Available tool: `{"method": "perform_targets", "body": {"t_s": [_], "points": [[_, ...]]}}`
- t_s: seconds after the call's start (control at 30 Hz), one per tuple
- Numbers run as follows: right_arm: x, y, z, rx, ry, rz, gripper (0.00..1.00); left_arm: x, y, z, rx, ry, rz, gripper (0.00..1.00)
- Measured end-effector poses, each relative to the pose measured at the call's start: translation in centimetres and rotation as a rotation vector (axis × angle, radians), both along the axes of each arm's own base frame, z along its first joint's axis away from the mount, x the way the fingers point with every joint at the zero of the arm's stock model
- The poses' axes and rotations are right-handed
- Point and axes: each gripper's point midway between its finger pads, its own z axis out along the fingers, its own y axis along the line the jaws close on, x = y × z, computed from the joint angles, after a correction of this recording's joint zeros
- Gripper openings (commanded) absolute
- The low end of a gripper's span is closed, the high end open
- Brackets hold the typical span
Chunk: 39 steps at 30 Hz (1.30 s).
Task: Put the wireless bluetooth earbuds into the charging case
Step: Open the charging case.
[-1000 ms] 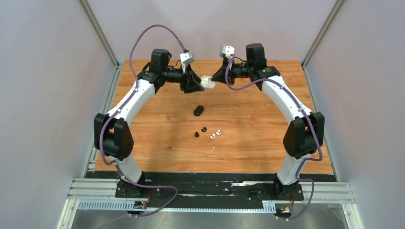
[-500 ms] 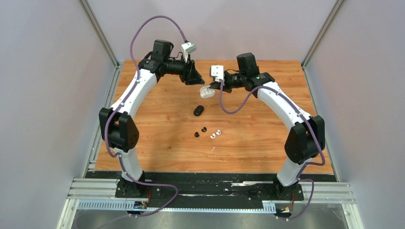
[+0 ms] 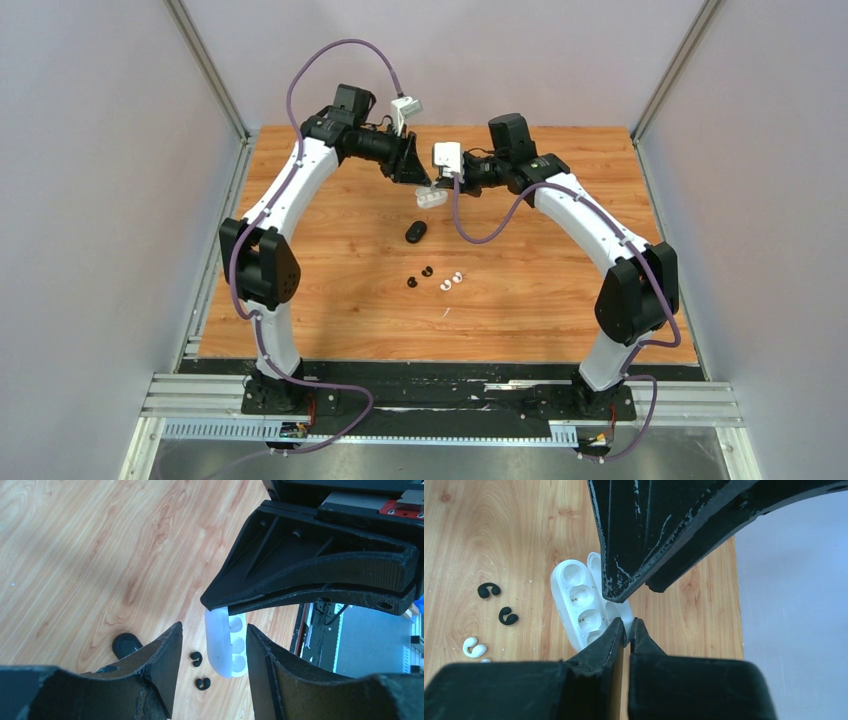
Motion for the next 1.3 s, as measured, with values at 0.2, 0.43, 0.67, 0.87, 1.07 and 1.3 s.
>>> {"method": "perform_targets", "body": {"t_s": [0.2, 0.43, 0.67, 0.87, 1.07, 1.3], "points": [[0.1, -0.1, 0.0, -0.003, 0.000, -0.005, 0.00, -0.3, 0.3, -0.6, 0.025, 0.023, -0.001, 0.52], [0.0, 0.0, -0.1, -0.005, 0.002, -0.004, 0.00, -0.2, 0.0, -1.4, 0.033, 0.040, -0.008, 0.44], [0.1, -0.2, -0.1, -0.013, 0.001, -0.016, 0.00, -0.2, -0.5, -1.4, 0.021, 0.046, -0.026, 0.39], [0.1, -0.2, -0.2, -0.016, 0.007, -0.019, 0.00, -0.3, -0.7, -1.6, 0.013, 0.054, -0.036, 0.34], [0.2, -0.2, -0.1, -0.018, 0.010, -0.028, 0.00, -0.3, -0.9, -1.5, 0.002, 0.059, -0.049, 0.26], [0.3, 0.0, 0.3, -0.006, 0.025, -0.041, 0.00, -0.3, -0.9, -1.5, -0.001, 0.057, -0.053, 0.33]]}}
